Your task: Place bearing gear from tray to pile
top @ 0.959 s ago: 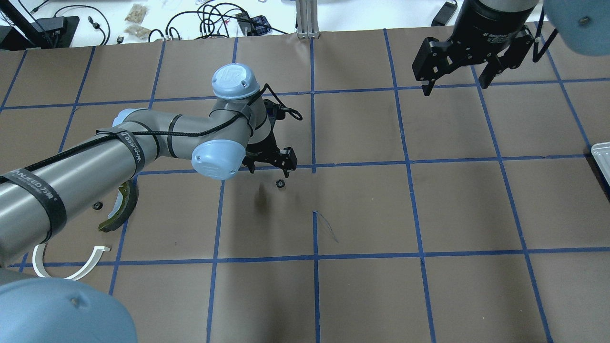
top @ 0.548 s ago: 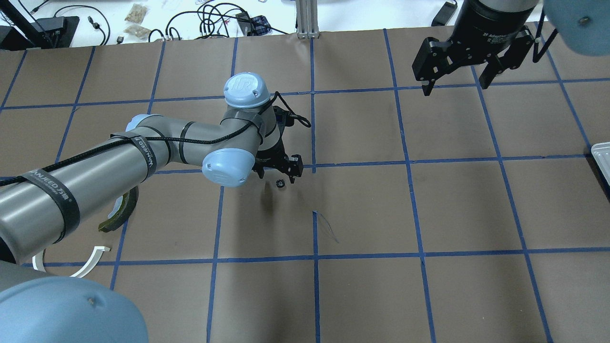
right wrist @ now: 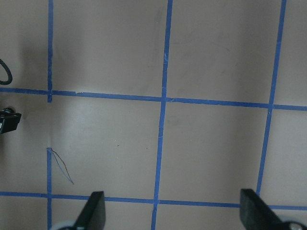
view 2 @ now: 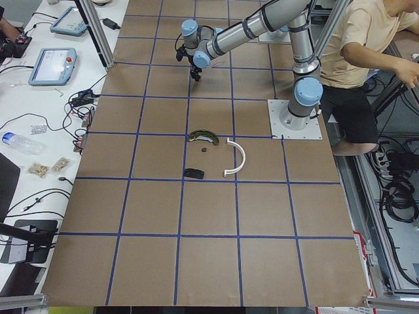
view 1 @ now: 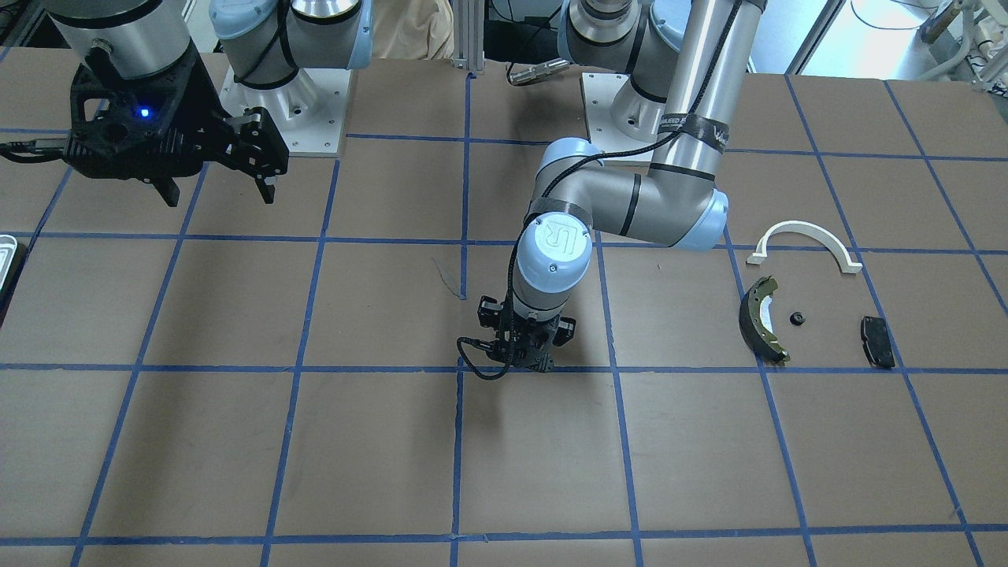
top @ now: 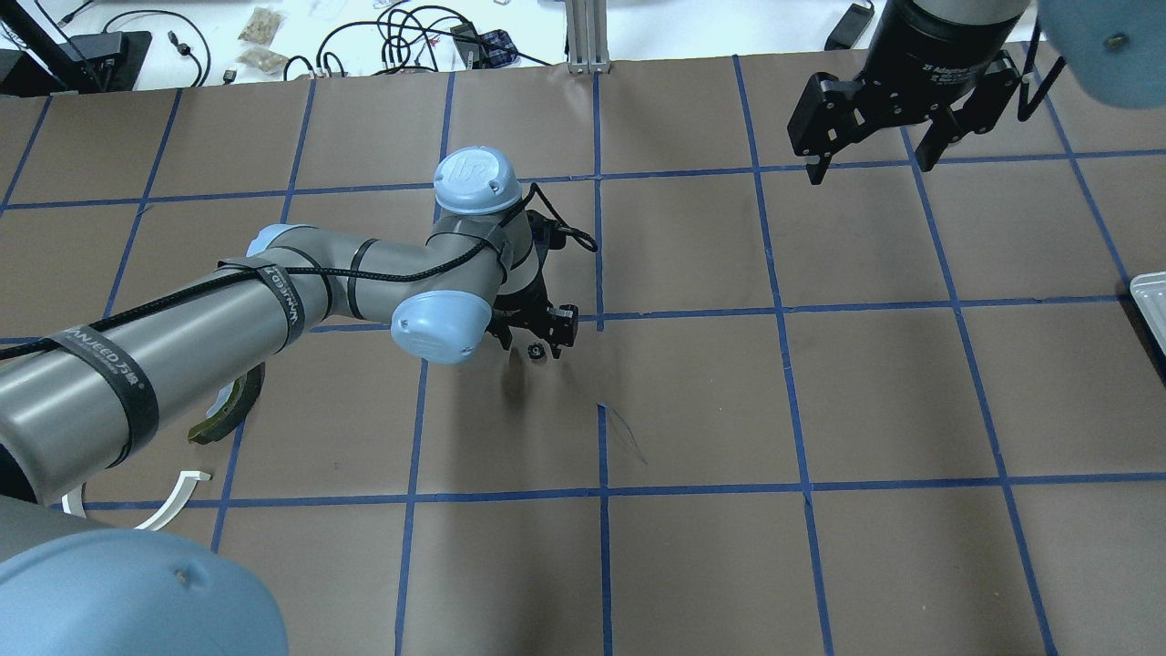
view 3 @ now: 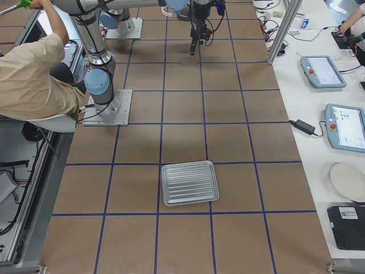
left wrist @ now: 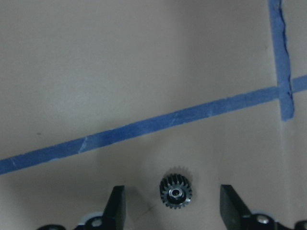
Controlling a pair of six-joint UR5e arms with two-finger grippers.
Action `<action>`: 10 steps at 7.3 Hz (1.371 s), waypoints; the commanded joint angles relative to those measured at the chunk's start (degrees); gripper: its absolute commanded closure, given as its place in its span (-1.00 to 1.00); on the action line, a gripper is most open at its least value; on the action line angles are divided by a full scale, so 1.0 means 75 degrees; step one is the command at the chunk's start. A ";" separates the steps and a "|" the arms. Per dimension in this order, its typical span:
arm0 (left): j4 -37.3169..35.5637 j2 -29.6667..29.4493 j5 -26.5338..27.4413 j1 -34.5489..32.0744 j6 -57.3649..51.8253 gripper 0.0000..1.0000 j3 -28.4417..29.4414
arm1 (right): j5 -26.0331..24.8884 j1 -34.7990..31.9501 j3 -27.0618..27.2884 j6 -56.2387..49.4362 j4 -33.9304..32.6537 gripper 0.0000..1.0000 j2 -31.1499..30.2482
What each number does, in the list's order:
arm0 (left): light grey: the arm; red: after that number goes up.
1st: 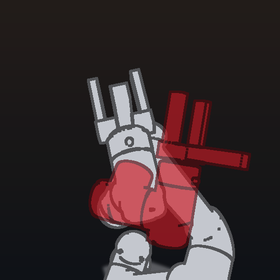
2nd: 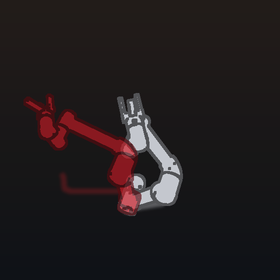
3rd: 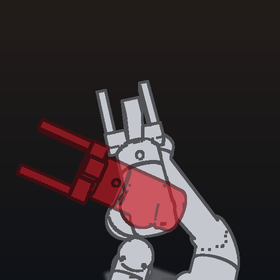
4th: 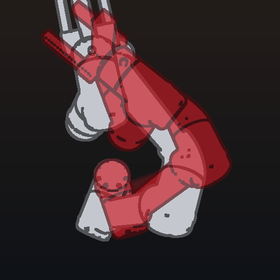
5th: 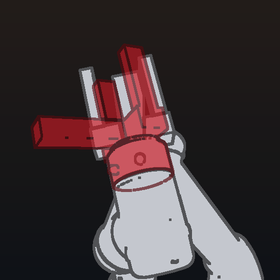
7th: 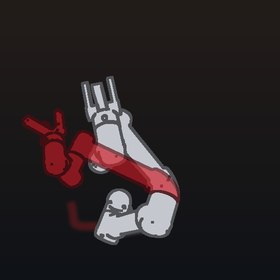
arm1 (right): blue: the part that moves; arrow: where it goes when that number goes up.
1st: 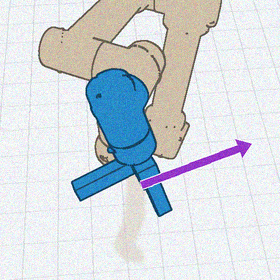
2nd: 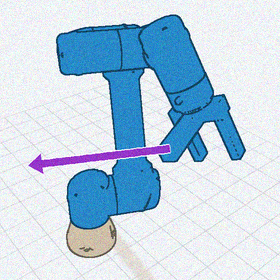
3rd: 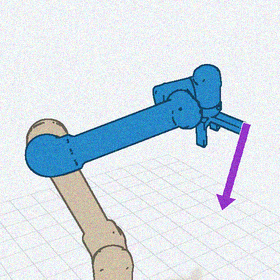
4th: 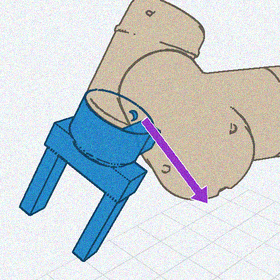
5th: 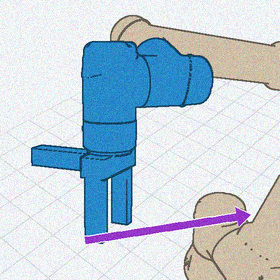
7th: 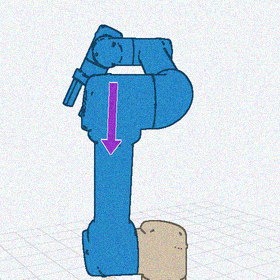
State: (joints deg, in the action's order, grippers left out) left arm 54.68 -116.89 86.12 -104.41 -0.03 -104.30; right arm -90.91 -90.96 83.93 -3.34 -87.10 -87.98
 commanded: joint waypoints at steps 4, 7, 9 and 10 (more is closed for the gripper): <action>-0.0178 -0.0083 0.0013 0.0057 0.0214 1.00 0.0113 | 0.0016 -0.0001 0.0000 -0.0012 -0.0104 -1.00 0.0000; 0.1244 0.0256 0.0037 0.0990 0.0075 1.00 0.1303 | 0.0016 -0.0001 0.0000 0.0000 -0.0105 -1.00 0.0000; 0.2664 0.0420 0.0083 0.2371 -0.0625 1.00 0.2383 | 0.0016 -0.0001 0.0000 0.0000 -0.0105 -1.00 0.0000; 0.2763 0.0502 0.0142 0.3109 -0.1337 1.00 0.2434 | 0.0016 -0.0001 0.0000 0.0000 -0.0105 -1.00 0.0000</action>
State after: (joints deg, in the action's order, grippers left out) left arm 72.55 -113.88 86.76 -87.61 -4.79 -88.07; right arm -90.79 -90.97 83.93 -3.34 -87.89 -87.98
